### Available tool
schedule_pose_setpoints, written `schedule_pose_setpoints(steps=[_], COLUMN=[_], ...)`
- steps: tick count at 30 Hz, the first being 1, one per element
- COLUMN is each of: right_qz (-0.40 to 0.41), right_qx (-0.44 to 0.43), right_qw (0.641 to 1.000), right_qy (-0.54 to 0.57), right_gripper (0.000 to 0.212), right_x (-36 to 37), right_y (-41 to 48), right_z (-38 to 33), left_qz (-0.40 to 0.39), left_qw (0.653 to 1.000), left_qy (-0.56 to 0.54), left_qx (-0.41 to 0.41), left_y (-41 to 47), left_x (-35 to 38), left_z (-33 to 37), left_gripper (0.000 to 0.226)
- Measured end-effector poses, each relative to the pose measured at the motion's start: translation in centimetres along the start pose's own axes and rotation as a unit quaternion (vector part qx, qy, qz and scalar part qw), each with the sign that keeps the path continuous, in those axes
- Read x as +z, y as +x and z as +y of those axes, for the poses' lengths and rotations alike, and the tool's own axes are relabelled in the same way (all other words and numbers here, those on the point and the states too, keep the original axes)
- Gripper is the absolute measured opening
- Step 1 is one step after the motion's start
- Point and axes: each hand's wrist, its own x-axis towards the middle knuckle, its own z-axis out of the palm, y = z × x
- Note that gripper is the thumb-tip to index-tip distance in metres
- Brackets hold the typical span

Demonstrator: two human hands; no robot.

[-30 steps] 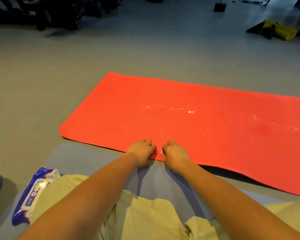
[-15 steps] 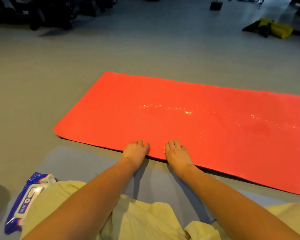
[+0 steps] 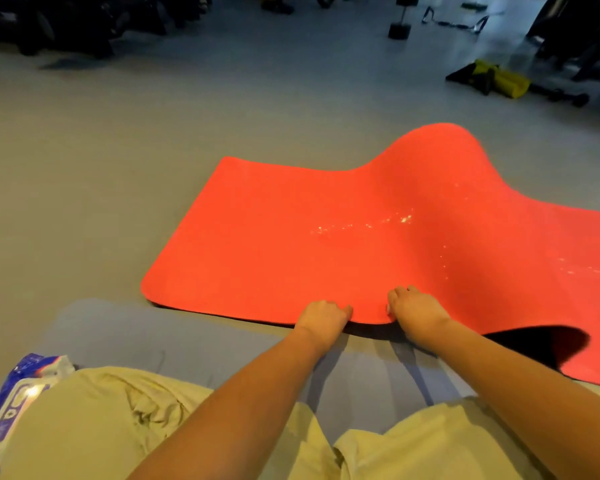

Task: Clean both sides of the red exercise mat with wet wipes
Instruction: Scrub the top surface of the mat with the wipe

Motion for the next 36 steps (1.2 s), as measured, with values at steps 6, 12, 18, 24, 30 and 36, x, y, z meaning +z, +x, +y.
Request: schedule_pose_setpoints(steps=[6,12,18,24,30,36], right_qz=[-0.037,-0.081,0.019,0.066,-0.082,-0.053], right_qx=[0.001,0.02,-0.007,0.024,-0.041,-0.015], right_qw=[0.999,0.994,0.994,0.991,0.991,0.968], right_qy=[0.027,0.064,0.109,0.118,0.093,0.243], right_gripper=[0.045,0.032,0.023,0.028,0.033,0.063], right_x=[-0.8,-1.3,-2.1,-6.0,-7.2,-6.6], right_y=[-1.2,-3.8,-3.9,-1.2,-0.2,1.6], right_z=[-1.1,1.9,0.2,-0.9,-1.5,-3.8], left_qz=[-0.016,-0.013,0.01,0.049,0.004,-0.035], left_qw=[1.0,0.998,1.0,0.997,0.997,0.989], left_qy=[0.008,-0.019,0.015,0.057,0.067,0.104], left_qx=[0.007,0.057,0.026,0.013,0.035,0.098], left_y=[-0.6,-2.1,-3.3,-4.2,-4.9,-4.1], left_x=[0.6,0.0,0.0,-2.1,-1.3,-1.2], left_z=[-0.9,1.9,-1.1,-5.0,-5.2,-4.9], left_gripper=[0.049,0.039,0.036,0.048,0.039,0.032])
